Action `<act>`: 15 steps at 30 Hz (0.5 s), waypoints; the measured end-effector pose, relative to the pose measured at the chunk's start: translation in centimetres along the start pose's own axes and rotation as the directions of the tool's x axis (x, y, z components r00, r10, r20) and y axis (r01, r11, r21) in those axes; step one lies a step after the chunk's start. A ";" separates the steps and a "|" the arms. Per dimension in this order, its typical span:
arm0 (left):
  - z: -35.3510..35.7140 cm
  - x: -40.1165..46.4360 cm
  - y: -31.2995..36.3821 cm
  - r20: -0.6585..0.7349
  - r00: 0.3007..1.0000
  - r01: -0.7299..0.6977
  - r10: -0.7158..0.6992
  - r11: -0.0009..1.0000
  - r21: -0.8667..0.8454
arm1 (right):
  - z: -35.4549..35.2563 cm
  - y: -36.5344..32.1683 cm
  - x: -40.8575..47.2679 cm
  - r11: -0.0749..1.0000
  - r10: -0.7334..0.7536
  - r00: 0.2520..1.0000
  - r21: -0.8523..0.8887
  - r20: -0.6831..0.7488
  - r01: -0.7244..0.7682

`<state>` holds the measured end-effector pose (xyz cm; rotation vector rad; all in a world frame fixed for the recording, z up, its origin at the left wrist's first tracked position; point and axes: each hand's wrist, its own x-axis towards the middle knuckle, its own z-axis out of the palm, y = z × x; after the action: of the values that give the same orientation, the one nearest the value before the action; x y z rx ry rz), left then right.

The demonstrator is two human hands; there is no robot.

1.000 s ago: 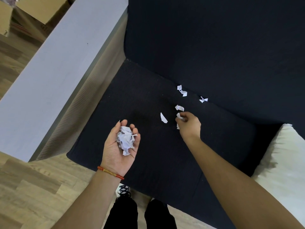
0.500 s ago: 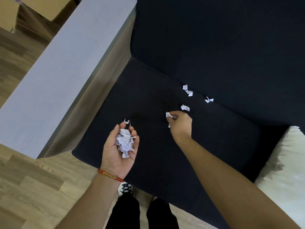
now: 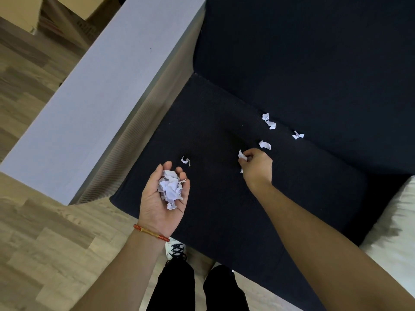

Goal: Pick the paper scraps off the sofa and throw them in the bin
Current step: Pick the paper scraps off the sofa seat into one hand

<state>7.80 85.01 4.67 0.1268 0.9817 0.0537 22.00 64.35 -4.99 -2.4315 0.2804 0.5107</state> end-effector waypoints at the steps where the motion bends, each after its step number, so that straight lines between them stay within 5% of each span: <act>1: -0.1 0.0 0.1 -0.002 1.000 -0.002 0.002 1.000 0.001 | 0.0 -0.1 0.0 1.000 -0.002 1.000 -0.011 0.004 0.002; 11: -0.7 0.0 0.6 -0.017 1.000 -0.015 0.015 1.000 0.013 | -0.5 -1.6 0.3 0.994 0.107 0.989 -0.020 0.105 -0.105; 15: -0.7 0.1 0.7 -0.037 0.999 -0.032 0.032 0.999 0.018 | -1.1 -3.3 -2.5 0.975 0.113 0.987 0.179 0.117 -0.133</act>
<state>7.32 85.73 4.31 0.1576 1.0171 0.0771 21.16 66.47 -1.38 -2.2066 0.4166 0.6366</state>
